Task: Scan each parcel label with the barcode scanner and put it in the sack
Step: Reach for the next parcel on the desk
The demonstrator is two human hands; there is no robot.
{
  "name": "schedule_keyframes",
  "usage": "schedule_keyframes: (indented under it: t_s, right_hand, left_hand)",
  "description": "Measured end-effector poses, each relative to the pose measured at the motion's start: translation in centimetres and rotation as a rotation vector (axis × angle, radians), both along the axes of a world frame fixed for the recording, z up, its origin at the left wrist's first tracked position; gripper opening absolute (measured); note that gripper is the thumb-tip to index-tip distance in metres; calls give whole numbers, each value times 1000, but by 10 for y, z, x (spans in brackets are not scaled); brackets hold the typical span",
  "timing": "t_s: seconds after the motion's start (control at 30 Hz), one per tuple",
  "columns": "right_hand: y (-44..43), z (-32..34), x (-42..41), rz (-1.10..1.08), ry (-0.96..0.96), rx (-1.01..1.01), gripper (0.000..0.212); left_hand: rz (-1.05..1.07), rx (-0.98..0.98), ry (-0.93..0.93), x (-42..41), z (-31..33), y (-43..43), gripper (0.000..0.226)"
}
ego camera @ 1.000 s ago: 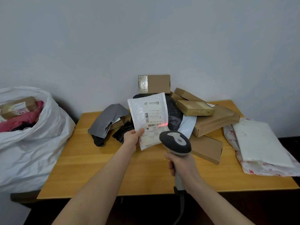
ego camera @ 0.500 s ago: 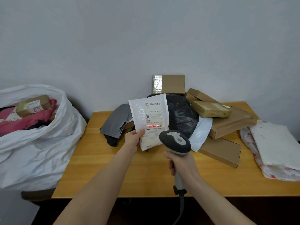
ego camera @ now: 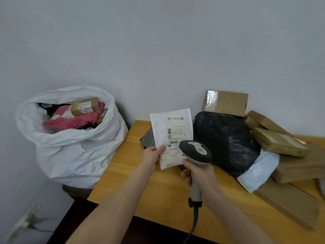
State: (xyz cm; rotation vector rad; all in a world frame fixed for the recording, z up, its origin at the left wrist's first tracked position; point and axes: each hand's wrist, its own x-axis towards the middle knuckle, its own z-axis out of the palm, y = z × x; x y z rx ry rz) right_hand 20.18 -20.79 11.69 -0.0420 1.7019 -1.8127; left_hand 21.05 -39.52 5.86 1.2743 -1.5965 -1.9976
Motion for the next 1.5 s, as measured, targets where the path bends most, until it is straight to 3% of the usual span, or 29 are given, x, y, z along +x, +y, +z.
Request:
schedule_keyframes:
  t_s: [0.23,0.4,0.57,0.77,0.93,1.07,1.23,1.3,1.4,1.43,1.5]
  right_hand:
    - [-102,22,-18,123,27,-99,9]
    - [-189,42,-2,230,-7,-139,12]
    - [-299,52,15,243,-16,-178,11]
    - [-466,51,42,247,33,-143,16]
    - [-570,42,50,200,163,-12,42]
    - [-616,32,42,205,248,56,52]
    - [-654,19,52,255,303,106,74]
    - [-663,19,54,237,335,122,75]
    - [-667,28,52,201,411,187,59]
    - [-668,28,49,193,433,204,55]
    - [-668,29,46,201,473,228,50]
  left_hand:
    - [187,-110,15,42,36,-83,29]
    - [338,-231,34,94,66,-166,20]
    - [472,-437,-12,137,85,-286,19]
    - [482,-717,-140,180,108,-457,16]
    - [470,-341,6,199,85,-541,17]
    - [395,-120,118,207,73,-566,21]
    - [278,-71,136,214,80,-578,31]
    - [340,-239,42,220,82,-583,37]
    - [574,-627,-362,242,78,-605,70]
    - [612,-598,-469,249,75,-610,88]
    - [590,-343,-520,255,67,-611,113]
